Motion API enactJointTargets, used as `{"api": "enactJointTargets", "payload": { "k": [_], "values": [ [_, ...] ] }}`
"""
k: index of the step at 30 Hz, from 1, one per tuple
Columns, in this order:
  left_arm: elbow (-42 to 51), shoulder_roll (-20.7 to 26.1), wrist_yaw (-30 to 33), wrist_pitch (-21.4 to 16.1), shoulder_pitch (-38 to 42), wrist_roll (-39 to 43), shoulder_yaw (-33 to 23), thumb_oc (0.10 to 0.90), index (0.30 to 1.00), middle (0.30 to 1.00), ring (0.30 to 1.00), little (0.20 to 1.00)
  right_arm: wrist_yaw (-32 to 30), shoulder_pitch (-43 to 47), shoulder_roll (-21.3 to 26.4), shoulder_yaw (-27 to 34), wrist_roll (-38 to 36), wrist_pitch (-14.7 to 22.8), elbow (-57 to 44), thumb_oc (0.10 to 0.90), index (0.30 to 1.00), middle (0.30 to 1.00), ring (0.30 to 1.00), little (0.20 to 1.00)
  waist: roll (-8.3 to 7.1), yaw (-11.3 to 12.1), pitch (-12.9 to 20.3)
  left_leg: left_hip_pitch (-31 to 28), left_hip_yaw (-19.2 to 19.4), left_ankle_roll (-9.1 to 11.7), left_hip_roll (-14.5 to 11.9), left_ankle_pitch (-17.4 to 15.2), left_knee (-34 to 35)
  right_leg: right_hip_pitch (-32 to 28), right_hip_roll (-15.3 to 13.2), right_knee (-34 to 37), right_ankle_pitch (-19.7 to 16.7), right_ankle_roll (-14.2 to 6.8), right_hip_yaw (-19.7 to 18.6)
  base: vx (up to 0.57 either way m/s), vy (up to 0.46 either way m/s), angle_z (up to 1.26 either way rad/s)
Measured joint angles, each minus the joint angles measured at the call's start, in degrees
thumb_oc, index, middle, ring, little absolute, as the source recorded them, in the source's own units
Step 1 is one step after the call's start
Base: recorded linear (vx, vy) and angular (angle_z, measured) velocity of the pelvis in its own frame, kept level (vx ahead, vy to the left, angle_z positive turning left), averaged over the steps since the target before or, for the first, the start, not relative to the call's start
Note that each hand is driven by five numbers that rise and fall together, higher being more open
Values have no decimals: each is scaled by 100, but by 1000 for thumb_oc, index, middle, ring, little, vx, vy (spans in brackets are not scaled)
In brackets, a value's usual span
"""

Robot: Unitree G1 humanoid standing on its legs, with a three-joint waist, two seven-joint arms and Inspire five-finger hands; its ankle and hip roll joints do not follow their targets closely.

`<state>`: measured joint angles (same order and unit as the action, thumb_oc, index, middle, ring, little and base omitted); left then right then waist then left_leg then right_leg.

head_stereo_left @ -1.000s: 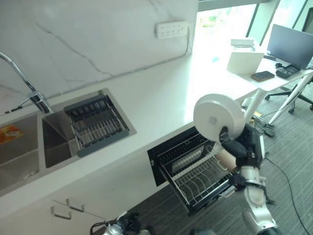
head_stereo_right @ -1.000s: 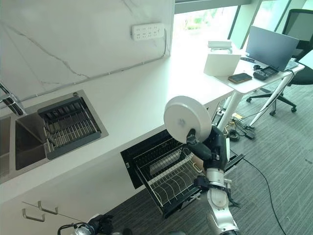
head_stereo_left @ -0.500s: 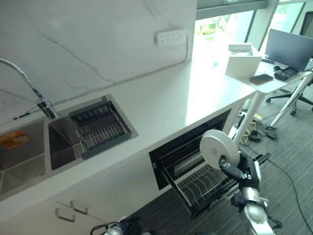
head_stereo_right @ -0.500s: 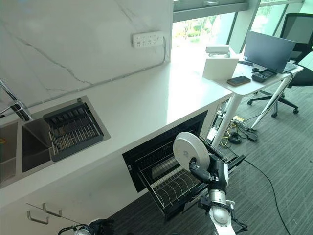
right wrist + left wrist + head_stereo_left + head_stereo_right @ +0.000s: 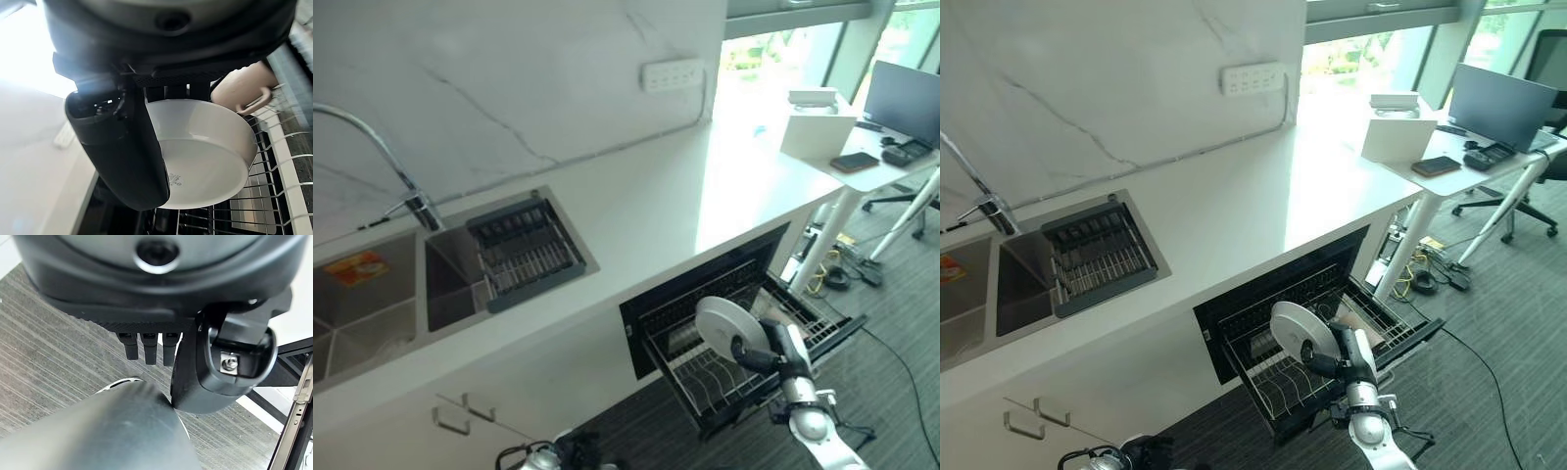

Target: Place the dishes in the dishwasher.

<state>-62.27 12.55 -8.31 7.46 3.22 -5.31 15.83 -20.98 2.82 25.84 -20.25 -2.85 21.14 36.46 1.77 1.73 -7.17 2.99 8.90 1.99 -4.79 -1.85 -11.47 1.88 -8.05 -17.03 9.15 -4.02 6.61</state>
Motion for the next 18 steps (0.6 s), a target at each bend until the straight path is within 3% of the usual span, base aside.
{"api": "enactJointTargets", "payload": {
  "k": [2, 5, 6, 8, 12, 18],
  "values": [
    [12, 0, -2, -31, 2, -2, 4, 800, 900, 900, 900, 900, -14, 171, 34, 0, 57, -122, 38, 400, 300, 300, 300, 300, 0, 79, 0, 4, -67, 0, 25, -1, 1, -42, -26, 3, 25, -9, 45, 72, 7, 17],
    [123, 27, -57, -30, 32, -67, 114, 800, 900, 900, 900, 900, 343, 568, 291, -79, 521, -710, 309, 400, 300, 300, 300, 300, 5, 188, -8, 94, -192, -9, 93, 2, 1, -50, -84, -1, 41, -59, 204, 50, -12, 25],
    [147, 78, -114, -29, 101, -71, 191, 800, 900, 900, 900, 900, 562, 739, 586, -353, 717, -995, 403, 400, 300, 300, 300, 300, -1, 277, -51, 126, -236, -18, 107, 9, -7, -40, -95, 1, 43, -64, 233, 9, -17, 21],
    [230, 161, -148, -30, 172, -192, 259, 800, 900, 900, 900, 900, 605, 899, 623, -364, 713, -1255, 502, 400, 300, 300, 300, 300, -14, 323, -160, 170, -307, -11, 112, 13, -22, -43, -94, 0, 54, -63, 290, 4, 11, 17],
    [341, 225, -214, -29, 278, -229, 367, 800, 900, 900, 900, 900, 535, 1265, 619, -363, 714, -1538, 814, 400, 300, 300, 300, 300, 28, 323, -373, 216, -384, -20, 175, 36, -19, -48, -129, -10, 61, -77, 344, 2, 46, 12],
    [406, 235, -228, -31, 387, -227, 420, 800, 900, 900, 900, 900, -36, 1370, 613, -326, 711, -1834, 1064, 400, 300, 300, 300, 300, 97, 323, -596, 270, -477, -82, 308, 47, -42, -95, -200, -20, 78, -112, 416, 0, 39, 12]
  ]
}}
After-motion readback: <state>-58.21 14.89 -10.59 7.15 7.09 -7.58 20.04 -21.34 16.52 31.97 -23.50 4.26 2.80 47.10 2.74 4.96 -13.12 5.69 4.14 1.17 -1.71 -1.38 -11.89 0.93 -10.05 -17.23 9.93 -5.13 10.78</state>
